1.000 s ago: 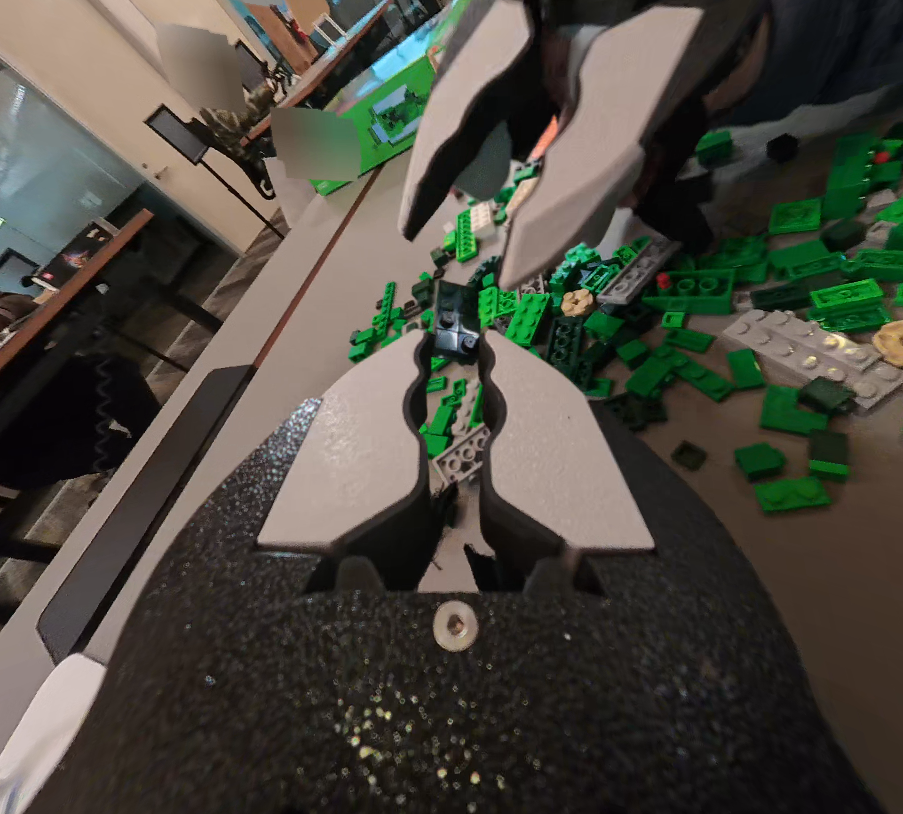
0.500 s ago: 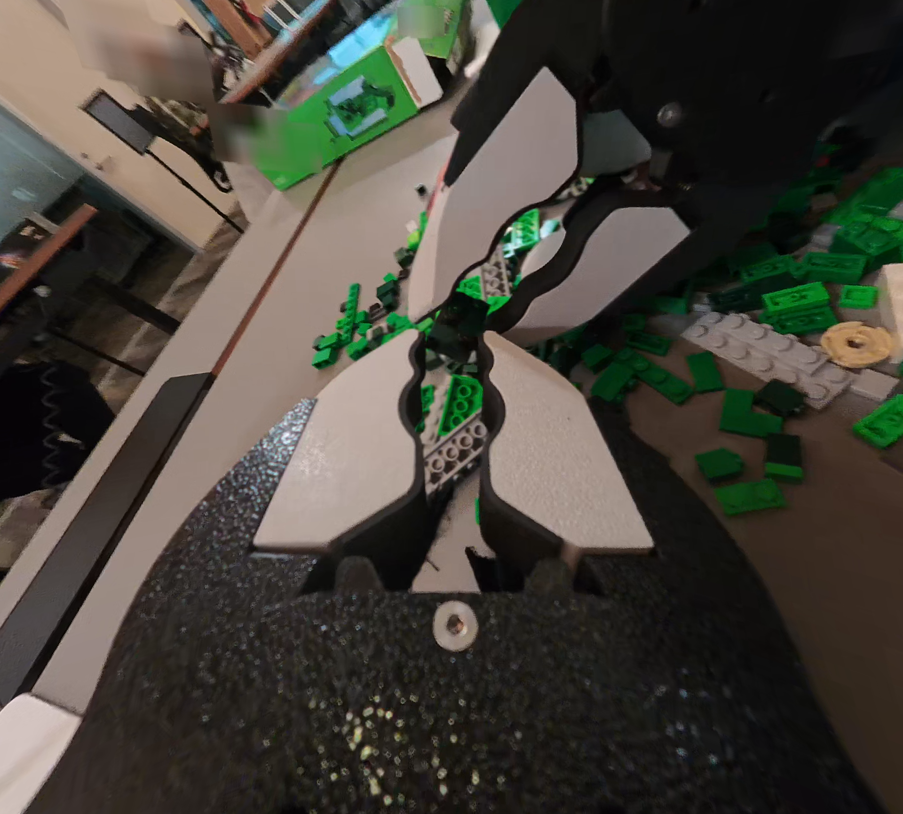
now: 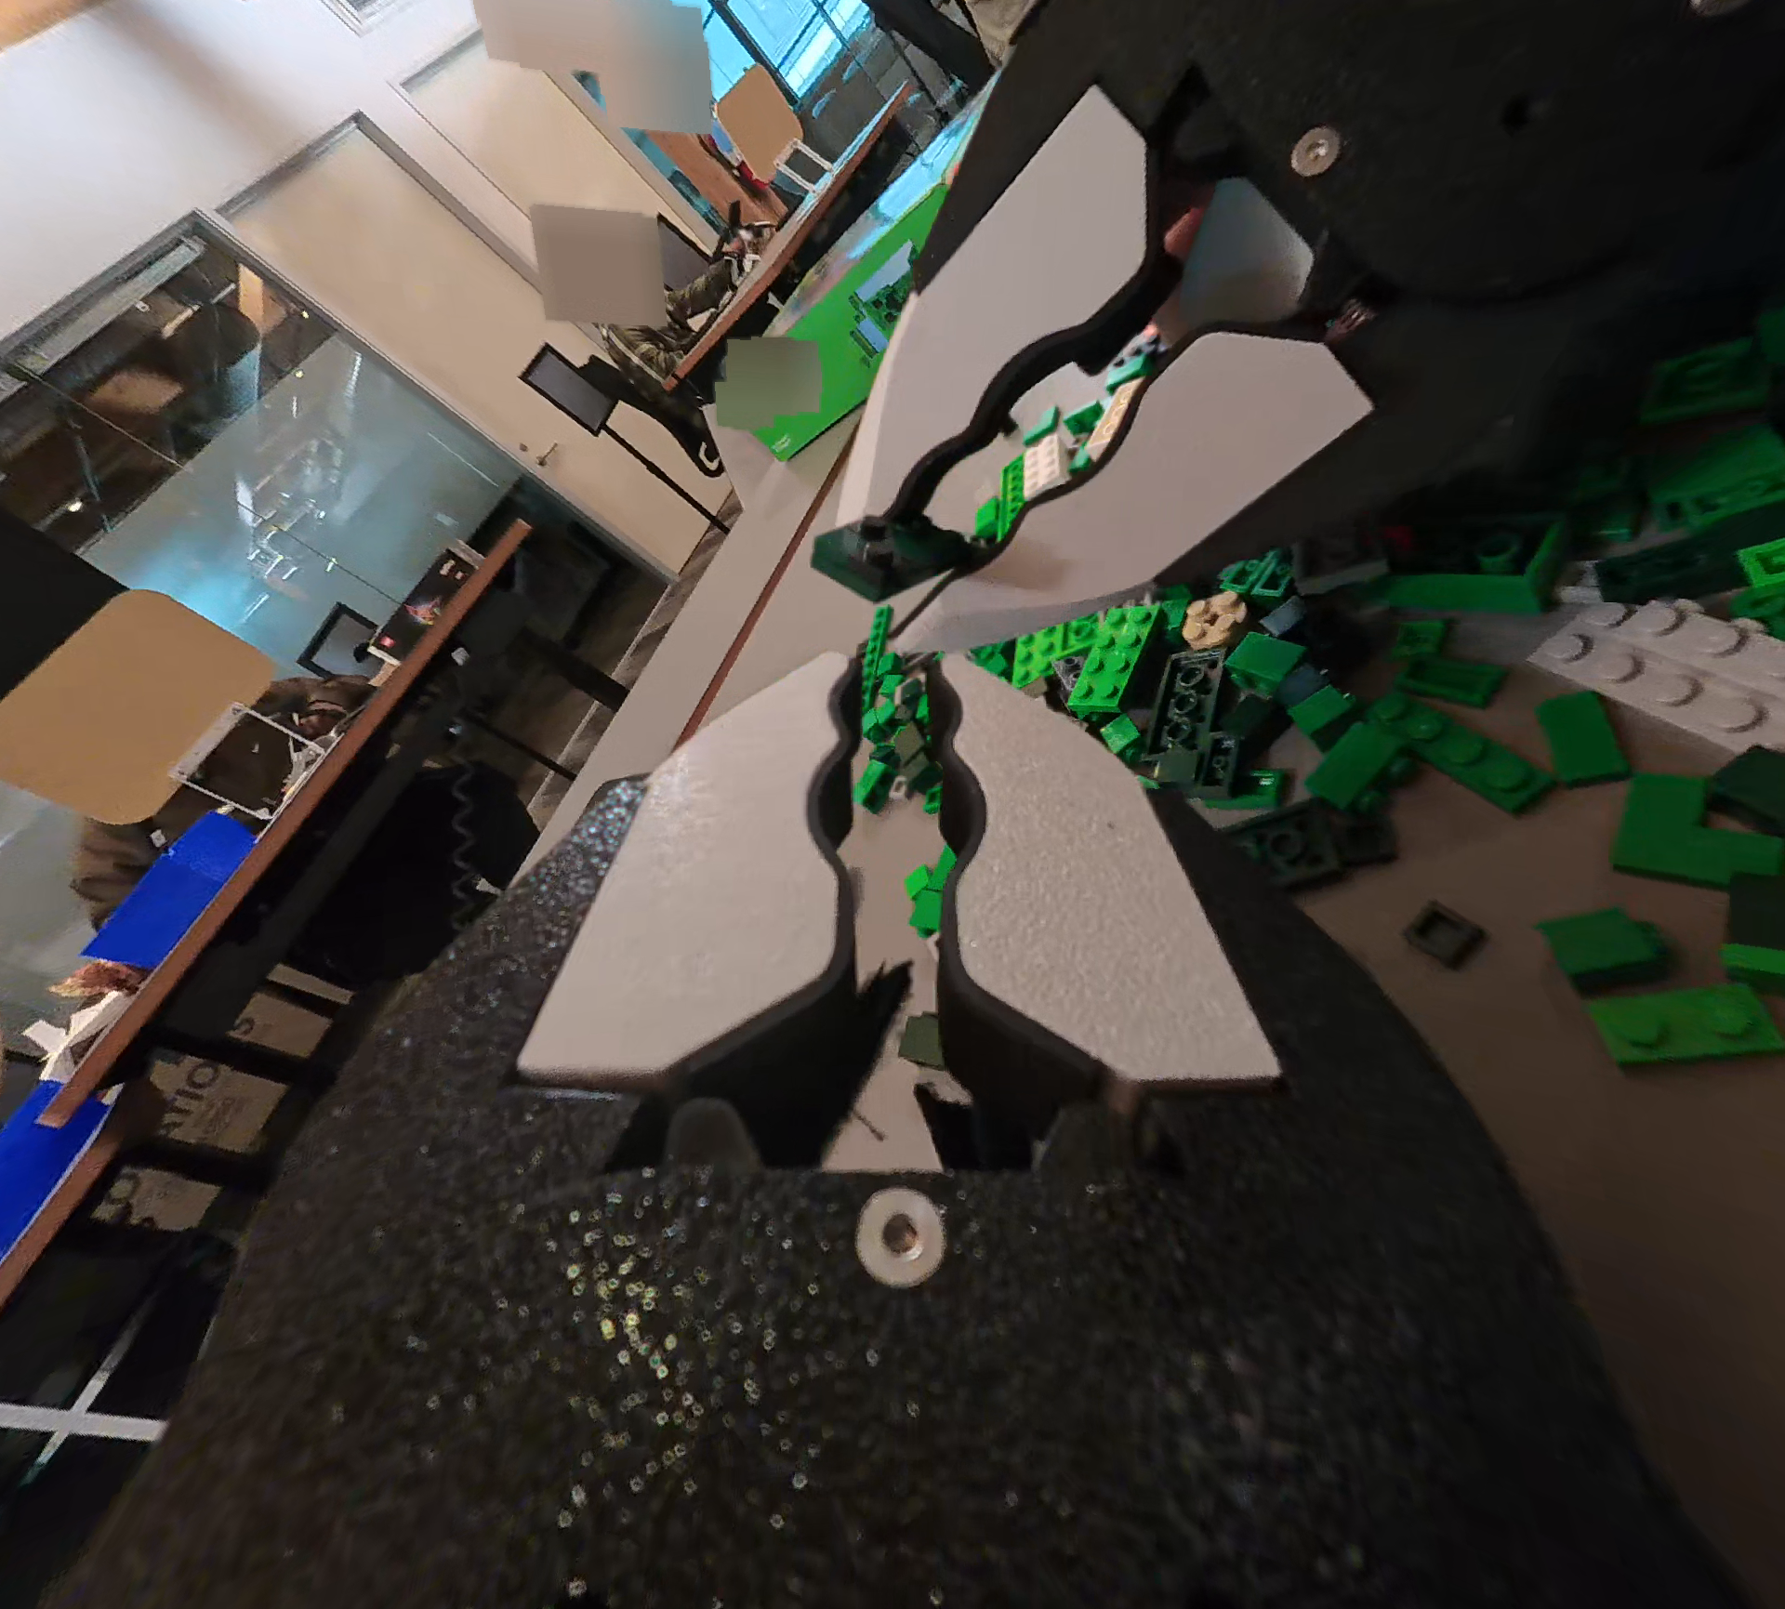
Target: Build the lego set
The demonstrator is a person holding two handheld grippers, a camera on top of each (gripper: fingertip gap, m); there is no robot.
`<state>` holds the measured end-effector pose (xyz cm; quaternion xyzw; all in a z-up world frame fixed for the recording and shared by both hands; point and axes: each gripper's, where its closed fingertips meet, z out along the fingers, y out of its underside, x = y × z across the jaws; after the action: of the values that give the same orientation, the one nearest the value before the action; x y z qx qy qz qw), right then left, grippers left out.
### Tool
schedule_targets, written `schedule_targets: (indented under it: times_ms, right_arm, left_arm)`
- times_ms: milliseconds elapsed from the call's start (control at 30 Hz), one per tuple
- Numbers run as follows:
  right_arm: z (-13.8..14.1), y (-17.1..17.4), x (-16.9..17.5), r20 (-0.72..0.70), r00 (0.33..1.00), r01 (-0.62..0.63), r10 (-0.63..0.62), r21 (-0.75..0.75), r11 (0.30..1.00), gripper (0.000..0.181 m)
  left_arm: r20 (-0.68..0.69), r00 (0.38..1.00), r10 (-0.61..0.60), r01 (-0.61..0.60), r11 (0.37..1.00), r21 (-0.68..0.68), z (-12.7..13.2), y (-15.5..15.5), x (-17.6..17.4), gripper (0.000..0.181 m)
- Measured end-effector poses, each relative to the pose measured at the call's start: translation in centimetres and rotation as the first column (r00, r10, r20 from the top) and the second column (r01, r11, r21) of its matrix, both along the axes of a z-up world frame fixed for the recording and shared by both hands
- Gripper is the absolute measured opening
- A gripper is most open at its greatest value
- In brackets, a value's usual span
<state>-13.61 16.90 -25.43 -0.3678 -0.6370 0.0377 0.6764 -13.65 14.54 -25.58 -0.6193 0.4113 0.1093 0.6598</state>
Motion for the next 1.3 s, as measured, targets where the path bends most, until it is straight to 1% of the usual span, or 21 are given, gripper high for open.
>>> schedule_targets:
  times_ms: [133, 400, 500, 600, 1167, 1300]
  right_arm:
    - [0.1, 0.0, 0.1, -0.016, 1.000, -0.007, 0.006, -0.013, 1.000, 0.016]
    - [-0.3, -0.3, -0.2, 0.010, 1.000, -0.027, 0.027, -0.007, 1.000, 0.017]
    - [-0.5, -0.4, -0.2, 0.018, 0.999, -0.032, 0.032, 0.000, 0.999, 0.016]
    - [-0.5, -0.4, -0.3, 0.023, 0.999, -0.035, 0.035, 0.005, 0.999, 0.017]
    - [-0.9, -0.4, -0.4, 0.038, 0.998, -0.042, 0.042, 0.007, 0.999, 0.016]
    - [-0.9, -0.5, -0.5, 0.043, 0.998, -0.044, 0.044, 0.010, 0.999, 0.016]
  left_arm:
    - [0.001, 1.000, 0.000, 0.000, 1.000, -0.010, -0.1, 0.0, 0.0, 0.009]
    - [-0.002, 1.000, -0.014, 0.014, 1.000, -0.017, -0.3, 0.0, 0.1, 0.005]
    - [-0.018, 1.000, -0.025, 0.025, 1.000, -0.014, -0.4, -0.1, 0.3, 0.000]
    - [-0.010, 0.999, -0.040, 0.040, 0.999, 0.002, -0.1, -0.3, 0.4, 0.000]
    - [0.056, 0.998, -0.014, 0.017, 0.999, -0.042, -0.2, 0.1, -0.4, 0.000]
    - [0.053, 0.999, -0.014, 0.016, 0.998, -0.052, -0.4, 0.2, -0.4, 0.000]
